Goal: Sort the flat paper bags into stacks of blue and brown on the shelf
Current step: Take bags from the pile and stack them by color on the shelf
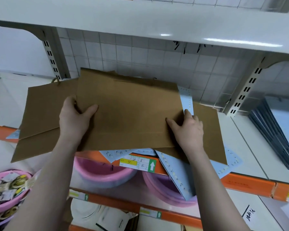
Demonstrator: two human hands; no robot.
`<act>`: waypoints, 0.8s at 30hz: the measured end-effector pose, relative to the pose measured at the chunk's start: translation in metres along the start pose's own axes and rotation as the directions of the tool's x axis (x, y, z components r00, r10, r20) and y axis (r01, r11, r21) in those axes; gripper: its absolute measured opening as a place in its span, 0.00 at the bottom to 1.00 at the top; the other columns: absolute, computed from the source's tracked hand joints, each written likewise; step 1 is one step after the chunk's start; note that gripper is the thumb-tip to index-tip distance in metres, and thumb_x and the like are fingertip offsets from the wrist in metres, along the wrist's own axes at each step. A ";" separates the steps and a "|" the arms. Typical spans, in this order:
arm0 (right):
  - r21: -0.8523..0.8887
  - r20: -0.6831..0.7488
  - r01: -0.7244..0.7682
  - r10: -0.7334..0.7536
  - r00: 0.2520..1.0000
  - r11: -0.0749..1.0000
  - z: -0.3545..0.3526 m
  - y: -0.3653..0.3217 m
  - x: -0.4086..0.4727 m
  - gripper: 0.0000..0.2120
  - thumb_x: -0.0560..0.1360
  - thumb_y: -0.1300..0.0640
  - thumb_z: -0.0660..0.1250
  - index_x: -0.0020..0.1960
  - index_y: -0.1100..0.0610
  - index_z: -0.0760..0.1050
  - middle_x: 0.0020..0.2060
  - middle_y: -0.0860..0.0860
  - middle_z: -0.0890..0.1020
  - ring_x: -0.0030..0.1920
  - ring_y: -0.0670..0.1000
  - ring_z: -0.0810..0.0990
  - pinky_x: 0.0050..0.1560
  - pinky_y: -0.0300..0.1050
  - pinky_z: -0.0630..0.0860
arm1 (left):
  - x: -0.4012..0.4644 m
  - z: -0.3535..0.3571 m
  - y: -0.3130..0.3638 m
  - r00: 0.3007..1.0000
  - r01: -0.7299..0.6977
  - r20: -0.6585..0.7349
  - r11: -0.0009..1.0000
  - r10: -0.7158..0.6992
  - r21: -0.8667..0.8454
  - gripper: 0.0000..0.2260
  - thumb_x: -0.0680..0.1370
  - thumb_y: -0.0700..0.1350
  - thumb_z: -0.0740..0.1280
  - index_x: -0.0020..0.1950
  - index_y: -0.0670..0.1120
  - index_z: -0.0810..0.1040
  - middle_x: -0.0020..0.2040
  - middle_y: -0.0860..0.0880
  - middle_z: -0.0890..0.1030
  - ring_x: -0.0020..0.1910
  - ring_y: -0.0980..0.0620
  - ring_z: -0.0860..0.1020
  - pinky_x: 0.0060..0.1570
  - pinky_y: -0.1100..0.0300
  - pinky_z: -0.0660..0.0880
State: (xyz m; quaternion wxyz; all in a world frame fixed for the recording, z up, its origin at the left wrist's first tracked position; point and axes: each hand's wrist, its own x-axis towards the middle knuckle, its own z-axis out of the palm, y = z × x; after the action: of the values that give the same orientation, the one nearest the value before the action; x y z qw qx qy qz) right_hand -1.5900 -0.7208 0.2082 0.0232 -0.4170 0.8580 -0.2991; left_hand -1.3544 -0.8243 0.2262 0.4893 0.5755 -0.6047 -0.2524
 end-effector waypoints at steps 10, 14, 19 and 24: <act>0.178 -0.067 0.005 0.007 0.998 0.984 -0.062 0.044 -0.025 0.27 0.76 0.42 0.63 0.68 0.56 0.67 0.58 0.58 0.72 0.58 0.62 0.74 0.55 0.49 0.70 | -0.067 -0.009 0.052 0.997 0.042 -0.065 0.999 -0.040 0.029 0.17 0.76 0.48 0.68 0.61 0.41 0.73 0.52 0.45 0.74 0.57 0.44 0.72 0.55 0.55 0.67; 0.066 -0.153 0.003 0.007 0.988 0.998 -0.109 0.099 -0.043 0.22 0.76 0.42 0.61 0.61 0.57 0.70 0.54 0.58 0.72 0.53 0.62 0.76 0.48 0.50 0.71 | -0.124 0.020 0.087 1.000 -0.010 0.020 0.976 0.005 0.219 0.24 0.76 0.51 0.67 0.66 0.39 0.70 0.63 0.38 0.74 0.62 0.38 0.71 0.58 0.50 0.68; -0.064 -0.223 -0.036 0.021 0.975 0.997 -0.180 0.191 -0.071 0.21 0.77 0.42 0.59 0.60 0.57 0.69 0.53 0.56 0.71 0.51 0.61 0.76 0.43 0.48 0.67 | -0.213 0.085 0.134 0.986 -0.160 0.103 0.923 0.132 0.351 0.23 0.75 0.55 0.67 0.59 0.37 0.71 0.56 0.32 0.74 0.57 0.34 0.72 0.54 0.46 0.69; -0.160 -0.228 -0.095 0.057 0.972 0.982 -0.239 0.297 -0.104 0.23 0.77 0.41 0.58 0.61 0.59 0.68 0.54 0.57 0.71 0.54 0.61 0.74 0.50 0.50 0.70 | -0.313 0.157 0.187 0.974 -0.198 0.173 0.921 0.146 0.336 0.30 0.71 0.60 0.68 0.61 0.38 0.69 0.54 0.34 0.72 0.57 0.34 0.71 0.53 0.44 0.70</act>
State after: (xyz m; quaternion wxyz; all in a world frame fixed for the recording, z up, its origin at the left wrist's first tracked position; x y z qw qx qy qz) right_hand -1.7998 -0.3859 0.2243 -0.0972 -0.3479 0.8930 -0.2685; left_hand -1.6213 -0.5308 0.2322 0.3538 0.5783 -0.7222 -0.1373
